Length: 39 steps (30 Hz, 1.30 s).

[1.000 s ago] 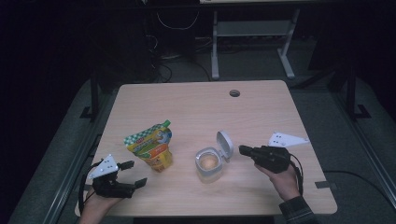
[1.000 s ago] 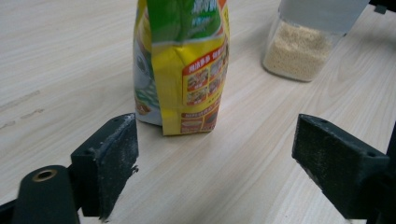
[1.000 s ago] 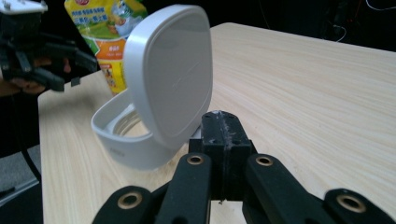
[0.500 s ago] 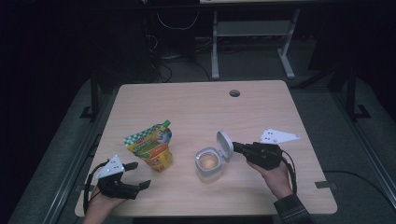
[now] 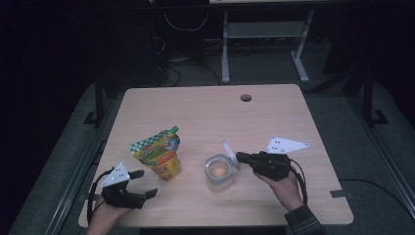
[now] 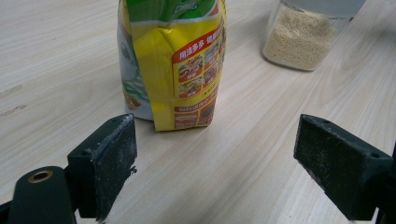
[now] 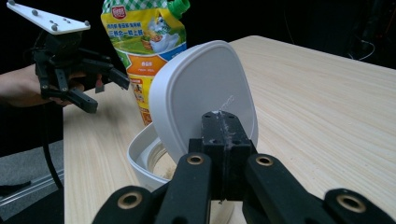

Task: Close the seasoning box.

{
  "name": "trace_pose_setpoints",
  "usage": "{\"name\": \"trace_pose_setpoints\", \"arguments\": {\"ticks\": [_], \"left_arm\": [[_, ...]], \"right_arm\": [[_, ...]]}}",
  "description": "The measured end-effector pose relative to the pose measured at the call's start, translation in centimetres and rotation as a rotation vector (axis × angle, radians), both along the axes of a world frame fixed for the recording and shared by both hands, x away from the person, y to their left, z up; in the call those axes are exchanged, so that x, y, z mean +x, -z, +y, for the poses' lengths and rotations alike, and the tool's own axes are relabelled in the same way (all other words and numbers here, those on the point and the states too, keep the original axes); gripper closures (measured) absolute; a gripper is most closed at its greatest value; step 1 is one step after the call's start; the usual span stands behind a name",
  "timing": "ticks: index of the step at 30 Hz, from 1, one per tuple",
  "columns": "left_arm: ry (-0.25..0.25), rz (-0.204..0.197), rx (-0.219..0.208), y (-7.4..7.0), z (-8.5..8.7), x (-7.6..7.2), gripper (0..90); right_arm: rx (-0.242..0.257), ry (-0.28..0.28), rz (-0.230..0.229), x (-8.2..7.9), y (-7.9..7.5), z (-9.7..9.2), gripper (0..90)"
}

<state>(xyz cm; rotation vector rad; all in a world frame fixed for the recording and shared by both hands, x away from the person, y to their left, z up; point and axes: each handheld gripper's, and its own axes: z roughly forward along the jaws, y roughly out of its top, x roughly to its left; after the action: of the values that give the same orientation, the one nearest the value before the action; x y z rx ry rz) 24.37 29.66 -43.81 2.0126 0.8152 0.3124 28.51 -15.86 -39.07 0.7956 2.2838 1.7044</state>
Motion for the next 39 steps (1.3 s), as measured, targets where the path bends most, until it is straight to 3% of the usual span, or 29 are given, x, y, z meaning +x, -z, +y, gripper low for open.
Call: {"name": "trace_pose_setpoints", "arguments": {"ticks": [14, 22, 39], "left_arm": [[-0.001, 0.004, 0.005, 0.1, 0.0, 0.0, 13.0], [-0.003, 0.006, 0.01, 0.1, 0.1, 0.0, 13.0], [-0.005, 0.004, 0.006, 0.2, 0.3, 0.0, 13.0]], "right_arm": [[0.0, 0.004, -0.005, -0.1, -0.1, -0.1, 89.8], [-0.012, 0.045, -0.014, 0.1, -0.1, -1.2, 89.6], [-0.077, 0.187, -0.036, 0.5, 0.6, -3.6, 69.6]]}}
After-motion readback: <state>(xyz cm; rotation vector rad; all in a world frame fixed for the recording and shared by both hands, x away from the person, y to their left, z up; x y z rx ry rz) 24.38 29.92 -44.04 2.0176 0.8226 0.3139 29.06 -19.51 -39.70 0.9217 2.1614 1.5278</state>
